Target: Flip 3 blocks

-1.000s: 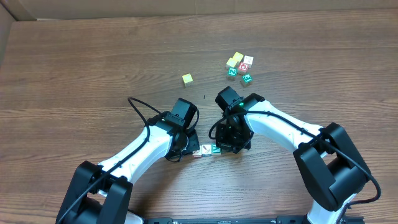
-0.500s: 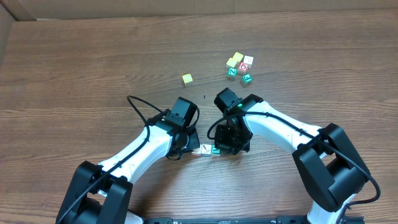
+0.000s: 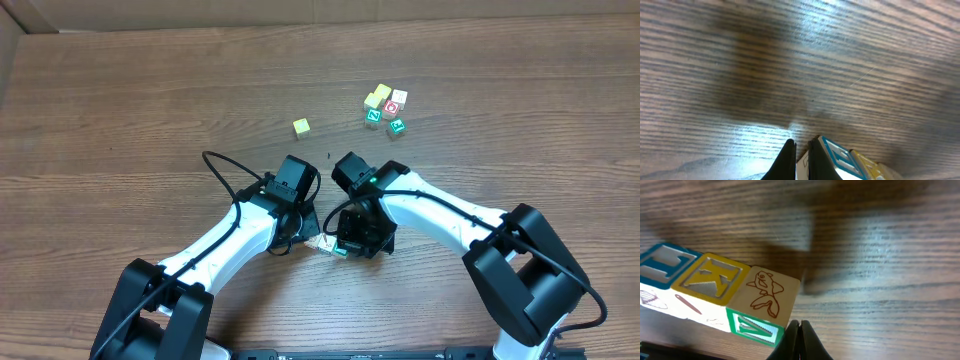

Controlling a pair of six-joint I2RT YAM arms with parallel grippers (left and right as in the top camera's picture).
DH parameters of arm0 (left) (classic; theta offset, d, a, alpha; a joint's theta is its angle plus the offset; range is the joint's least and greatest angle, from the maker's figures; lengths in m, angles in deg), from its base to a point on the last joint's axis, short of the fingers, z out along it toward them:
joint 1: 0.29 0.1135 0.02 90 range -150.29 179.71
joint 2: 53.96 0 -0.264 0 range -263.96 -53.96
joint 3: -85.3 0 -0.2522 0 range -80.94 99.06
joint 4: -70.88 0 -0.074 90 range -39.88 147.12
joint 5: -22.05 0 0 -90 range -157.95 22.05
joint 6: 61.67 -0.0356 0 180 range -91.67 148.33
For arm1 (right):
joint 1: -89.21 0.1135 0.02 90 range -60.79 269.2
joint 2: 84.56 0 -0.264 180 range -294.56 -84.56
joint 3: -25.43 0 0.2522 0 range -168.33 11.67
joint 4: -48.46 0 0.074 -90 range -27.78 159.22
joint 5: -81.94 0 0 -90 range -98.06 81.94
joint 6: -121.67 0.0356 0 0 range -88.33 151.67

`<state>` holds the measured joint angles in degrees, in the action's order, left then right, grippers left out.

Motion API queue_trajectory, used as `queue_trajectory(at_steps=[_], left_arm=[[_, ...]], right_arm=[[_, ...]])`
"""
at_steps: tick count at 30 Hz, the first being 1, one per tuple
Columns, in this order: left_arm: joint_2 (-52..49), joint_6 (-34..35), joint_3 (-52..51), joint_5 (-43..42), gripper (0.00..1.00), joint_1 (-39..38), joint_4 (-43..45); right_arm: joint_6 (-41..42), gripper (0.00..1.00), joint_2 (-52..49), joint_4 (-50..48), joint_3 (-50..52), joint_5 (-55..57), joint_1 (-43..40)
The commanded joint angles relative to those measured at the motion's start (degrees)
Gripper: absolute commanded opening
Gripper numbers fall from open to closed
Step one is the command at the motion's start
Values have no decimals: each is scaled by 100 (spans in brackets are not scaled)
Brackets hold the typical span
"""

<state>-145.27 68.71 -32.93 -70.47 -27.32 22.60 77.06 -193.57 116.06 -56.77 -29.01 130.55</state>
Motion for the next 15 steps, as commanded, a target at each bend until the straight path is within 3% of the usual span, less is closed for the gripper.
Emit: queue_trajectory(at_steps=[1,15], left_arm=[[-31,76,-42,-149,4,-44,68],[-31,79,-42,9,4,-37,188]], right_arm=[[286,4,175,-72,15,-98,157],[442,4,175,-63,15,-109,223]])
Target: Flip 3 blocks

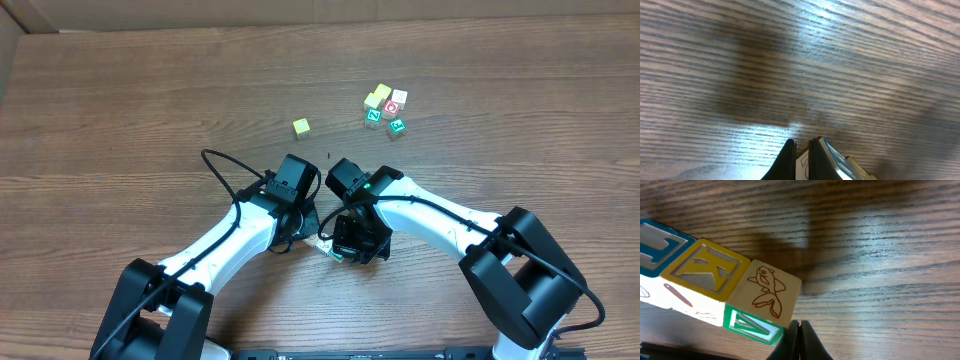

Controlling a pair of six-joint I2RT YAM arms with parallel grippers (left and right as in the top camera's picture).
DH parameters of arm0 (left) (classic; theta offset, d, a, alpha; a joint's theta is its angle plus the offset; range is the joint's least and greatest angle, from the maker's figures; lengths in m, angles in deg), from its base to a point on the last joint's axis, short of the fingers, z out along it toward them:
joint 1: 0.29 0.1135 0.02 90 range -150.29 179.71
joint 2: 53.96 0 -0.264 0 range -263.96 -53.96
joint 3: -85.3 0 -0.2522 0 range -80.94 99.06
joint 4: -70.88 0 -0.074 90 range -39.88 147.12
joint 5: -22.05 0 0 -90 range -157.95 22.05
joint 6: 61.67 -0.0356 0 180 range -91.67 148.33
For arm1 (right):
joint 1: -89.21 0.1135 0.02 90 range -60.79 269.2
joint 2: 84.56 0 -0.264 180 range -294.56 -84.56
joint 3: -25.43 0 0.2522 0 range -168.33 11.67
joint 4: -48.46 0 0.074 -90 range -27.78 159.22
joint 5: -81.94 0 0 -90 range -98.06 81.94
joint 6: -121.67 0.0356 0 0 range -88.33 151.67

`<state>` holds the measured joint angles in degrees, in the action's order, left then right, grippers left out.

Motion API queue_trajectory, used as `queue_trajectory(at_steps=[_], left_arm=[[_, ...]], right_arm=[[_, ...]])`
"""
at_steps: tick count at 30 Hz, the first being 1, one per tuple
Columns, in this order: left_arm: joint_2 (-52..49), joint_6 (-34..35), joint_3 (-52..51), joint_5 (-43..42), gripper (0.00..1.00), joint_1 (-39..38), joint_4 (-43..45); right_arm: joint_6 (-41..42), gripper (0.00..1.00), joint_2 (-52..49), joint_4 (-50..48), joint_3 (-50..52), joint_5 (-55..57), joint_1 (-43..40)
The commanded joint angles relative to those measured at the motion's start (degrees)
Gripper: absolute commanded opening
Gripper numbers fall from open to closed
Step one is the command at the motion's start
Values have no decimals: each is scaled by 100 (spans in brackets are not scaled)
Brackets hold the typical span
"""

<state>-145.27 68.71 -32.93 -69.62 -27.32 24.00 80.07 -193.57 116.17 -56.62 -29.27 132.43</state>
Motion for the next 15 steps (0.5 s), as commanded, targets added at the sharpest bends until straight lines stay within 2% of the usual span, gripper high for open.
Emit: queue_trajectory(at_steps=[1,7,12,15], left_arm=[[-31,79,-42,-74,4,-37,63],[-31,72,-35,358,4,57,74],[-28,-15,164,310,4,496,-199],[-28,-107,317,9,4,776,-485]], right_arm=[[138,4,175,-72,0,-79,35],[127,4,175,7,-2,7,11],[-109,4,175,295,-101,15,-177],[-273,4,177,378,-166,15,-306]])
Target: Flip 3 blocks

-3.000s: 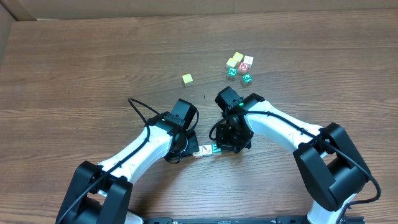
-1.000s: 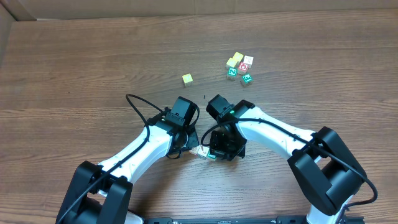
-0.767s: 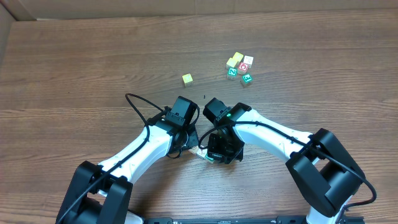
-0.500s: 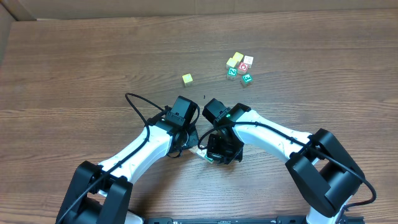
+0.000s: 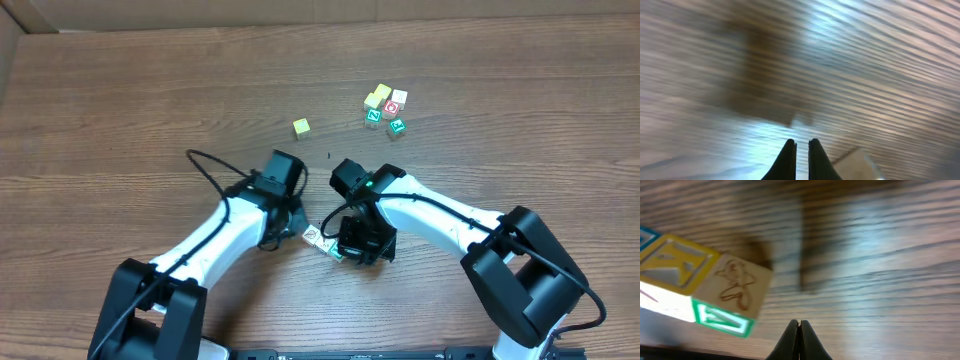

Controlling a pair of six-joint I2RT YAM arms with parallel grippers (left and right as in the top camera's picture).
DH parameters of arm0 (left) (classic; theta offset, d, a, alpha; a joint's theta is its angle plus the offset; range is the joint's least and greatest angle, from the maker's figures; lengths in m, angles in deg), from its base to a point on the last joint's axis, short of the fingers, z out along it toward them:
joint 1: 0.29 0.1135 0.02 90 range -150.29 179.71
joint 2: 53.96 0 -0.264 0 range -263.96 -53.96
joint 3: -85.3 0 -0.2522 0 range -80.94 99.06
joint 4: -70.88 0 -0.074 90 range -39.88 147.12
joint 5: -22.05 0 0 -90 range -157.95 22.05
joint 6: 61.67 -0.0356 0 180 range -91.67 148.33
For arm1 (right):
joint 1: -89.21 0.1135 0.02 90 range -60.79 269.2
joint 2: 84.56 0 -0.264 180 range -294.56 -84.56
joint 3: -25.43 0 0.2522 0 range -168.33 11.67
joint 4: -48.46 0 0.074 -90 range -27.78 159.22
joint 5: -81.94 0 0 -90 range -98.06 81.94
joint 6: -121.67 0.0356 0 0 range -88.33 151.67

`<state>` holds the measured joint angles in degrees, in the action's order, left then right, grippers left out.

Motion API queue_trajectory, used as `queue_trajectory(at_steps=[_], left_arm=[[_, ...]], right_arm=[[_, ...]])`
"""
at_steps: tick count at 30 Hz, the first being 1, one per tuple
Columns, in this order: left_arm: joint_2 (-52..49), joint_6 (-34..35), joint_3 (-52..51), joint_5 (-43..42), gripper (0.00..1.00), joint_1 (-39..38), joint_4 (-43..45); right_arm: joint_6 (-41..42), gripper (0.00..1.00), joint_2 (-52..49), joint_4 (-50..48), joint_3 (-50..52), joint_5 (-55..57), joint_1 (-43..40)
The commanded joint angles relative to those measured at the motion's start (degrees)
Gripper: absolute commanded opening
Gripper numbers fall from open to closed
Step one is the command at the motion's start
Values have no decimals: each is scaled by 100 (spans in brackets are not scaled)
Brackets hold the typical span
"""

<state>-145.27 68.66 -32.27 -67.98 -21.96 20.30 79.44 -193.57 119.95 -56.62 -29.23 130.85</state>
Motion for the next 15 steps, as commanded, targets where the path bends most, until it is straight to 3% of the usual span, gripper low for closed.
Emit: queue_trajectory(at_steps=[1,6,15], left_arm=[[-28,-190,262,-345,4,321,-190],[-31,-264,177,-667,4,424,-778],[-31,-133,-455,-1036,4,365,-125]], right_arm=[[-227,4,175,-26,-166,15,-188],[-328,4,175,-481,-160,225,-247],[-321,4,175,-693,-149,310,-247]])
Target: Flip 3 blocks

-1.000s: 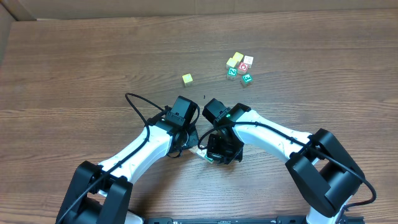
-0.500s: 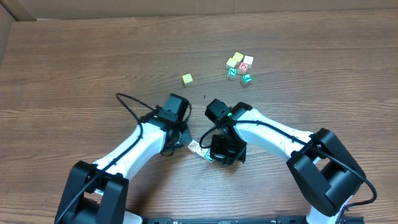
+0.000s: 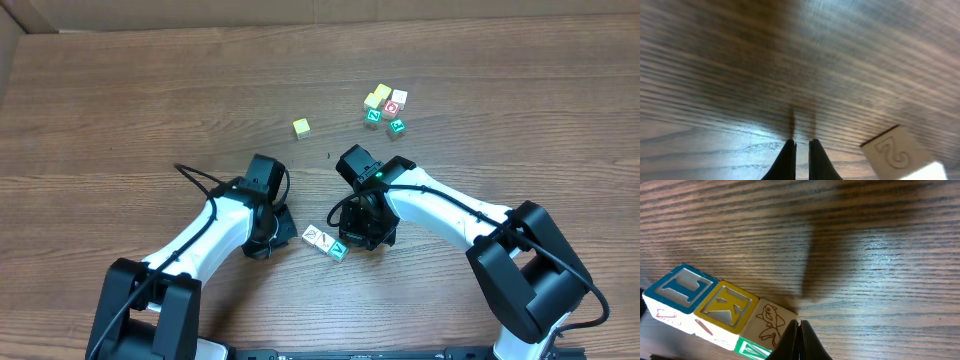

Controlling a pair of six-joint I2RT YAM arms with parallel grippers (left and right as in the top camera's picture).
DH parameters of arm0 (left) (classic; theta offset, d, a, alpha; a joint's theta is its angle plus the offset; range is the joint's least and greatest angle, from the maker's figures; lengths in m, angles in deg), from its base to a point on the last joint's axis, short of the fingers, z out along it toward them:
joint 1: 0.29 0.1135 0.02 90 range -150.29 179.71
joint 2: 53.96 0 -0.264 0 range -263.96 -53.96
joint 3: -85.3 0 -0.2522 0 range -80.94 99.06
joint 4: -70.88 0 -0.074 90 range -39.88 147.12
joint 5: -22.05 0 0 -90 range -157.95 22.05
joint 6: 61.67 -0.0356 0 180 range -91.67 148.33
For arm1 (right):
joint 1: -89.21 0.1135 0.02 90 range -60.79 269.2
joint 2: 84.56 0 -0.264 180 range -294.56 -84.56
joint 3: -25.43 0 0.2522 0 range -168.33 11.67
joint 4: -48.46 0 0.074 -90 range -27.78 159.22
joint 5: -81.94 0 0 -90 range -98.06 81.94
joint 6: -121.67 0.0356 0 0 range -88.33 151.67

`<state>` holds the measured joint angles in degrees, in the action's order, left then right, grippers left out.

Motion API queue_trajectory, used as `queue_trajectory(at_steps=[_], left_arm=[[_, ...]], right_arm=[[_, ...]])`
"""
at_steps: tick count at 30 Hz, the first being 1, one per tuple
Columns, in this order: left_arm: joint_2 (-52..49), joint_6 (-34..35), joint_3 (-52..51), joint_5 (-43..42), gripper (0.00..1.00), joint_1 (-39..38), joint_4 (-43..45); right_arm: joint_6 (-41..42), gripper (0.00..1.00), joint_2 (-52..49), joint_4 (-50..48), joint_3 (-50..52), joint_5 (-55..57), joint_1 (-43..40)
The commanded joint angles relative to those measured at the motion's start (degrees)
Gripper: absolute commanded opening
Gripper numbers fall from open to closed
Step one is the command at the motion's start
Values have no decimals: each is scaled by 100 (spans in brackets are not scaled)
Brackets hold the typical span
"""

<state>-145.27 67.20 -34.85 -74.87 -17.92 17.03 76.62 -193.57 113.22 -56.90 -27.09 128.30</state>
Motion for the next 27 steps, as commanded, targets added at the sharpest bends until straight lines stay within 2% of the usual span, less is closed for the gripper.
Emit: queue_trajectory(at_steps=[1,9,18,27], left_arm=[[-31,15,-232,-422,4,-39,293],[-31,42,-330,-673,4,-96,741],[-33,50,-332,-1023,4,-146,498],[-33,-621,-332,-1681,4,57,479]], right_arm=[[-39,4,175,-20,-120,96,9],[-37,4,175,33,-114,94,15],[-42,4,175,85,-114,103,15],[-39,4,175,28,-114,269,15]])
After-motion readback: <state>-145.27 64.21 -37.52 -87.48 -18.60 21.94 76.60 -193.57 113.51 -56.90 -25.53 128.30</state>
